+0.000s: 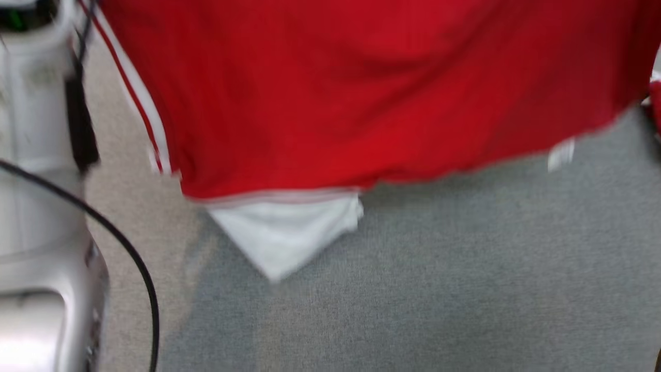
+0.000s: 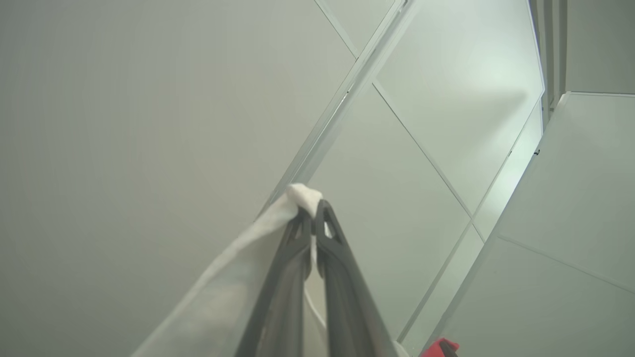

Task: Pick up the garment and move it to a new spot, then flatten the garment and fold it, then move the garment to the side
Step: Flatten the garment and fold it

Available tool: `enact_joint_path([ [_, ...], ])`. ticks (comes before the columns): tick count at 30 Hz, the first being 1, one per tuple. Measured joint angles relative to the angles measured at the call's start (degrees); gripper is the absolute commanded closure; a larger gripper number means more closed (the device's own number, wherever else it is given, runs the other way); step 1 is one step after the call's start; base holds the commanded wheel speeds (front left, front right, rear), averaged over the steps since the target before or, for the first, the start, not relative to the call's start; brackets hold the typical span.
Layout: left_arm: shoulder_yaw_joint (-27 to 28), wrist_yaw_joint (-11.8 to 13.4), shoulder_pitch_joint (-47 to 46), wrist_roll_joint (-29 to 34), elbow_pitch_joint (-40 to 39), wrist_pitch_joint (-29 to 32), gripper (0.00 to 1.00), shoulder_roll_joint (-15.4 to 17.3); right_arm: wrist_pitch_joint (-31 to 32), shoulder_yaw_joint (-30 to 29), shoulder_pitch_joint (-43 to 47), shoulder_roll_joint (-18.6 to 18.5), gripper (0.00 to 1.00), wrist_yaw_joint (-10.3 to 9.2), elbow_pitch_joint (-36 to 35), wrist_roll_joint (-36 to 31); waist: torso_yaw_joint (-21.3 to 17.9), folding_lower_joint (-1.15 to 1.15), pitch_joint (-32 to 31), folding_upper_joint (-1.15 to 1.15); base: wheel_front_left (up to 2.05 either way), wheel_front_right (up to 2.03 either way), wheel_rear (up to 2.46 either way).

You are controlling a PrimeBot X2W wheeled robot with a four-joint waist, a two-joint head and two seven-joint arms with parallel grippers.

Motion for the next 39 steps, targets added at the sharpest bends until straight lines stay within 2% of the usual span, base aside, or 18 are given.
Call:
enact_joint_path([
  [2, -0.16, -1.20, -6.33, 1.25, 4.71, -1.31, 1.00, 0.12, -1.68, 1.21, -6.47, 0.09, 1.00, 0.00, 3.87, -0.90, 0.00, 0.00, 3.12, 0.00, 0.00, 0.00, 0.00],
  [7, -0.53, -6.28, -22.10, 4.98, 17.47, -8.47, 1.00, 0.65, -10.10, 5.20, -21.57, 0.82, 1.00, 0.00, 14.54, -2.43, -0.18, 0.00, 10.51, 0.00, 0.00, 0.00, 0.00],
  [10, -0.23, -8.78, -28.84, 5.94, 23.34, -14.47, 1.00, -0.29, -15.33, 7.65, -26.92, 0.93, 1.00, 0.00, 19.38, -1.68, -0.18, 0.00, 14.17, 0.00, 0.00, 0.00, 0.00],
  [15, -0.34, -13.35, -33.99, 5.81, 30.99, -20.80, 1.00, -1.57, -25.80, 12.79, -30.38, 0.30, 1.00, 0.00, 23.54, 1.69, 0.51, 0.00, 18.73, 0.00, 0.00, 0.00, 0.00],
  [20, -1.25, -17.08, -33.22, 4.75, 37.71, -23.73, 1.00, -2.50, -27.84, 20.29, -25.82, -1.25, 1.00, 0.00, 27.04, 7.43, 2.43, 0.00, 22.02, 0.00, 0.00, 0.00, 0.00],
  [24, -2.29, -19.41, -28.56, 3.32, 42.65, -25.25, 1.00, -2.85, -28.72, 24.93, -19.87, -3.22, 1.00, 0.00, 29.20, 12.22, 4.75, 0.00, 23.62, 0.00, 0.00, 0.00, 0.00],
  [26, -2.94, -20.03, -25.88, 1.72, 44.75, -24.79, 1.00, -2.88, -29.11, 26.91, -17.44, -4.21, 1.00, 0.00, 30.09, 13.71, 5.73, 0.00, 24.38, 0.00, 0.00, 0.00, 0.00],
  [32, -7.69, -20.86, -17.55, 3.85, 49.78, -24.38, 1.00, -2.13, -30.23, 31.15, -9.79, -5.81, 1.00, 0.00, 30.63, 19.35, 7.81, 0.00, 24.70, 0.00, 0.00, 0.00, 0.00],
  [39, -14.25, -21.23, -8.47, 5.49, 49.05, -23.73, 1.00, -0.03, -30.75, 34.01, -2.55, -8.34, 1.00, 0.00, 30.87, 24.95, 8.39, 0.00, 21.09, 0.00, 0.00, 0.00, 0.00],
])
